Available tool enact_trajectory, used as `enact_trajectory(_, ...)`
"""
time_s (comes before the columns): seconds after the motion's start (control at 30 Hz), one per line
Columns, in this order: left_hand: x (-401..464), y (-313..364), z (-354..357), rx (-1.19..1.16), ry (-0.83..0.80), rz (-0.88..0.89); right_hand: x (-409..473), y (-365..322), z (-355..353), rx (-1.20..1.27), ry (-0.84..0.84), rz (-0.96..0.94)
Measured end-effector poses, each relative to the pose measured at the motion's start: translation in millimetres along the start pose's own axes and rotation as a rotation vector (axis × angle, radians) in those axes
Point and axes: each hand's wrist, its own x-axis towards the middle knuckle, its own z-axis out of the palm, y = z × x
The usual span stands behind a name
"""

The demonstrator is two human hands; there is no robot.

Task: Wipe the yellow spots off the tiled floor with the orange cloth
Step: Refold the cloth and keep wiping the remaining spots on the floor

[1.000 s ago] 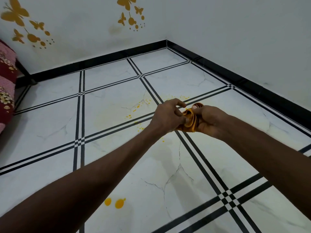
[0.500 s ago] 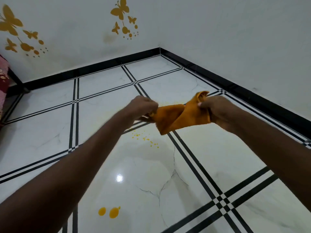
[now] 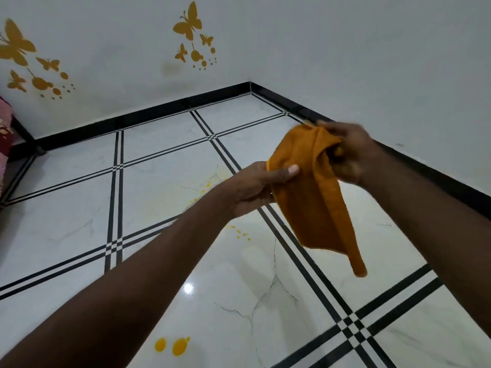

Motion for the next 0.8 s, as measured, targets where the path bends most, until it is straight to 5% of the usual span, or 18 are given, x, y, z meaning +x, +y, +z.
enact_trajectory(0.1, 6, -1, 0, 0.029, 0.253, -0.051, 8, 50, -40, -0.071, 0.181, 0.218)
enact_trajectory(0.2, 7, -4, -5, 0.14, 0.352, -0.219, 6, 82, -44, -0.239, 0.08, 0.366)
enact_trajectory(0.47, -6, 6, -19, 0.235, 0.409, -0.255, 16, 90, -11, -0.688, 0.154, 0.052)
enact_trajectory(0.7, -16, 8, -31, 0.305, 0.598, -0.16, 16, 77, 1, -0.526, 0.328, -0.119)
enact_trajectory(0.8, -23, 2, -38, 0.305, 0.574, -0.064, 14, 64, 5, -0.618, 0.213, -0.201)
